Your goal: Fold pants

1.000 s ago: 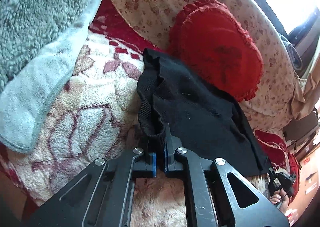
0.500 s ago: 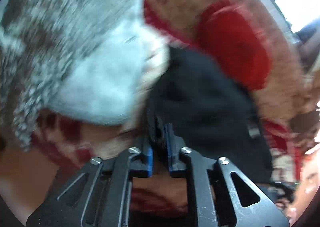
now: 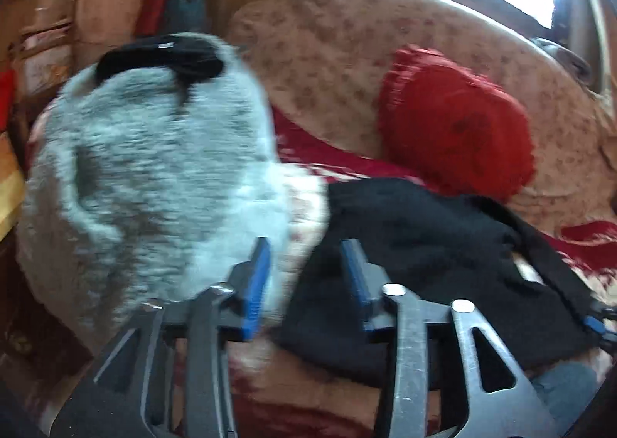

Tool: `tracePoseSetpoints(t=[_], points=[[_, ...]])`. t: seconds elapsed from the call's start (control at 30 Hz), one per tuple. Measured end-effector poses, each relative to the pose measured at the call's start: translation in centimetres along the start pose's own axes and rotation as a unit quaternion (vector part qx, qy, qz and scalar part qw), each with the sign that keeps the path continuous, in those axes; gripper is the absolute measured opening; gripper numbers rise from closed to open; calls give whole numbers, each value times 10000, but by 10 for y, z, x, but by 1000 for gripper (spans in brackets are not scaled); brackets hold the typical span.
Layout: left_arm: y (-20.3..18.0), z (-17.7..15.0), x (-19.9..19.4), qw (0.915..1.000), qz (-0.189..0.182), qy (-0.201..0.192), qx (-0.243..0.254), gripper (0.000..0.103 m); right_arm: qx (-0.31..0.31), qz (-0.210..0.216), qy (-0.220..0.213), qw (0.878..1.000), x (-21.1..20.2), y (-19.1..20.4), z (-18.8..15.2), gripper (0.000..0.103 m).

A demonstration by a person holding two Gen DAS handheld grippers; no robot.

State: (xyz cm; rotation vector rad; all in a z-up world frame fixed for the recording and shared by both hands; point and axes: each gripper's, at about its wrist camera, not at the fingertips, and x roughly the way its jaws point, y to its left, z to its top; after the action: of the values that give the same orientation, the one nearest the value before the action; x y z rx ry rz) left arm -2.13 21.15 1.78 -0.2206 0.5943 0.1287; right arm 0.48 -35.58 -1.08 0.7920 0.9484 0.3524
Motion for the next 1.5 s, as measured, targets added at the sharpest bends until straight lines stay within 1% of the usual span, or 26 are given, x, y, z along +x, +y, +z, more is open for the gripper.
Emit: tracePoseSetpoints(t=[0.03,0.07,0.1,0.13,0.2,0.33,0.4,0.47,0.5,0.57,0.6,0.67,0.77,0.8,0.83,0.87,0.9,0.93,1.03,1.07,1.2,1.27,1.33,1.37,1.43,1.5], points=[[-9,-1,3,9997,-192,120,30,45,-400,-448,60,9982,4,9,-1,39],[-18,-4,7,9989,-375,259,67,45,-1010,-1045,-87,9893,5,26,-4,39],[-29,-7,12,9980,-509,376,96,45,-1627,-1459,-347,9752,2,42,-11,39],[-36,-10,14,9972,-579,451,127,45,-1903,-1536,-530,9682,-4,50,-14,39],[-55,-20,23,9948,-743,639,292,45,-2250,-1401,-822,9607,-17,59,-20,39],[-69,-47,41,9897,-804,1152,287,45,-2596,-1458,-515,9533,-5,65,-27,39],[-75,-57,46,9884,-790,1273,255,45,-3100,-1532,-655,9360,-8,79,-34,39],[-83,-61,44,9896,-702,1188,405,50,-3657,-1221,-565,9210,-5,92,-43,39],[-85,-62,47,9893,-715,1203,425,52,-3798,-1214,-497,9157,-3,94,-44,39],[-88,-62,47,9892,-718,1203,437,56,-4078,-1409,-220,9019,12,92,-46,39],[-89,-62,48,9893,-706,1201,443,57,-4128,-1612,7,8964,22,86,-45,39],[-88,-64,47,9890,-732,1214,416,57,-4079,-2050,186,8895,33,73,-42,39],[-90,-63,49,9891,-750,1201,408,59,-3827,-1814,176,9057,30,62,-32,39],[-87,-66,46,9891,-756,1192,419,60,-3835,-1799,204,9056,31,61,-31,37],[-86,-68,43,9891,-759,1174,450,62,-3814,-1837,198,9058,32,60,-29,26],[-88,-68,44,9891,-763,1155,496,63,-3662,-1798,177,9128,30,59,-26,20],[-87,-70,42,9892,-764,1139,514,63,-3565,-1680,136,9190,27,60,-23,3],[-88,-71,42,9893,-769,1119,529,63,-3601,-1653,-22,9182,20,64,-23,4],[-86,-72,42,9892,-810,1110,500,63,-3595,-1233,-682,9224,-14,85,-22,4],[-85,-71,42,9891,-824,1117,493,63,-3498,-1055,-943,9261,-33,94,-20,4],[-87,-73,41,9895,-795,1093,509,63,-3113,-376,-1523,9373,-90,116,-14,3],[-89,-74,40,9900,-758,1066,536,65,-2867,-206,-1541,9453,-102,122,-6,3],[-90,-75,40,9901,-733,1055,561,66,-2525,34,-1511,9557,-104,116,6,3],[-90,-75,40,9901,-735,1054,563,66,-2246,32,-1513,9626,-102,108,16,3],[-90,-76,40,9900,-739,1061,561,66,-1927,-124,-1429,9707,-94,92,37,3],[-90,-76,39,9900,-735,1069,559,66,-1408,-495,-1277,9805,-74,63,70,3]])
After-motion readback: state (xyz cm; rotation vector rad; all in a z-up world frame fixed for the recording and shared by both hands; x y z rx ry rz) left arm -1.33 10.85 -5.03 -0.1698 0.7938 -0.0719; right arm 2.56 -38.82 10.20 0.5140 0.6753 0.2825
